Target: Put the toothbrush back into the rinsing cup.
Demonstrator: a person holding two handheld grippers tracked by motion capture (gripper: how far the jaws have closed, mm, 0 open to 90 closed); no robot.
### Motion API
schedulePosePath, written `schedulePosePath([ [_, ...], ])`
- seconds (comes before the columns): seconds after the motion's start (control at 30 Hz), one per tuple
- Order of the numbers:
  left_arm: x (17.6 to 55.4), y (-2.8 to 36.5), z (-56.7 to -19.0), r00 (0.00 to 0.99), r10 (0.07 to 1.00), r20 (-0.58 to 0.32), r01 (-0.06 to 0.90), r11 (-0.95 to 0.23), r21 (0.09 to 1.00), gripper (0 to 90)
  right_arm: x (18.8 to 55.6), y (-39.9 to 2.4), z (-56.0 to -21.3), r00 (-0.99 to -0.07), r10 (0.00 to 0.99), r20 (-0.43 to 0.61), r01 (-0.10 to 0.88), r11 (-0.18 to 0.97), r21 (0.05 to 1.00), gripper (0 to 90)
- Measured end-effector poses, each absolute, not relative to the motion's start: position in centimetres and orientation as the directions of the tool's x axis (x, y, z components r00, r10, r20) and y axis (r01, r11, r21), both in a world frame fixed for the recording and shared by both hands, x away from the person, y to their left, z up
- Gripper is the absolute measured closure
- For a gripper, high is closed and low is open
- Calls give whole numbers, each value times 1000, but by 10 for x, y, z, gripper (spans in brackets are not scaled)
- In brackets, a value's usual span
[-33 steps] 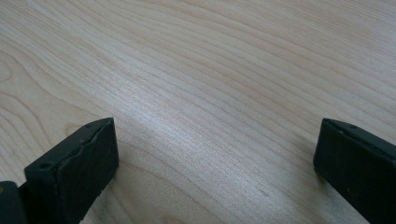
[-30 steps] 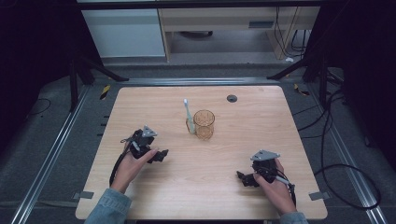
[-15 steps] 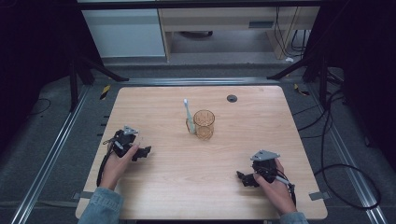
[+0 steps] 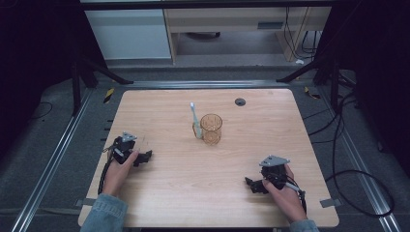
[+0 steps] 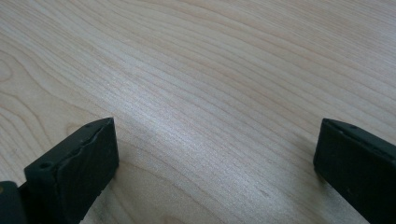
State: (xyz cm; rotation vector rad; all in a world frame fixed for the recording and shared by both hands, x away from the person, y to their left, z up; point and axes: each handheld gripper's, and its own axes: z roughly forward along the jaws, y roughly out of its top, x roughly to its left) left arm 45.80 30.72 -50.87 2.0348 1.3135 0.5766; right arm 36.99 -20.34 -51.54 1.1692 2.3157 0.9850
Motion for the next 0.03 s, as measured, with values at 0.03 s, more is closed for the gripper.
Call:
schedulePosePath([
  [0.03, 459, 308, -509, 401, 916, 23, 634, -296, 715, 5, 370, -203, -515, -590, 807, -9, 553, 413, 724, 4],
])
